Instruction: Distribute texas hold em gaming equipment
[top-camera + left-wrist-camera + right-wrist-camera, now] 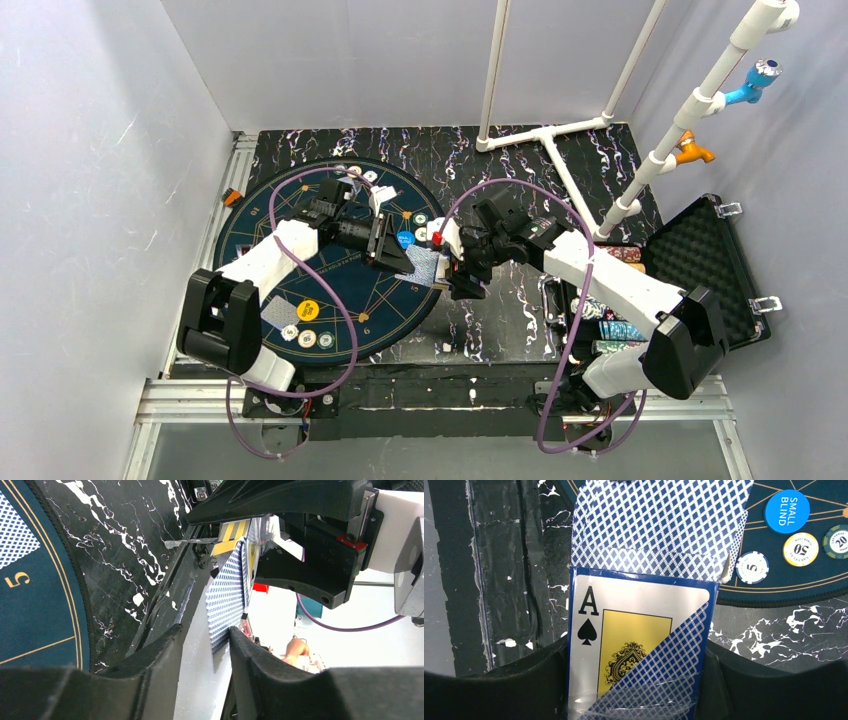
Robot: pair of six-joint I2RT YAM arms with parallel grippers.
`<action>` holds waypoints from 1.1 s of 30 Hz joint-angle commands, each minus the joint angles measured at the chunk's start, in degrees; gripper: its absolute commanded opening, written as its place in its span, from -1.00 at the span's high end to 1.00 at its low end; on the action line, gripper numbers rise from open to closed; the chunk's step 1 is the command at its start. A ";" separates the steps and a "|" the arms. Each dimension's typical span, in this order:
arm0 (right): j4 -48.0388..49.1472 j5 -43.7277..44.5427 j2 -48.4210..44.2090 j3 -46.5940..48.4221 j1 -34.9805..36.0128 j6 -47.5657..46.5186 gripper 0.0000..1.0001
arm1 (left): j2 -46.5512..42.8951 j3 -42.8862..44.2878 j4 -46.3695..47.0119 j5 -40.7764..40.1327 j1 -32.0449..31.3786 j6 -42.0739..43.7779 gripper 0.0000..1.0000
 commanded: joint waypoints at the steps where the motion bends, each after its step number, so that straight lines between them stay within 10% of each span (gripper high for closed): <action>1: 2.69 -2.68 -2.37 2.33 -0.11 0.28 0.97 | -4.54 -1.60 4.63 1.54 0.08 -2.33 0.15; 8: 2.57 -3.56 -1.81 2.96 -0.11 0.24 0.97 | -2.75 -0.86 6.27 -2.12 -1.29 -4.54 0.08; 33: 2.80 -1.34 -3.13 1.03 -0.46 -0.02 0.97 | -7.13 -3.40 5.50 0.53 7.94 -5.83 0.97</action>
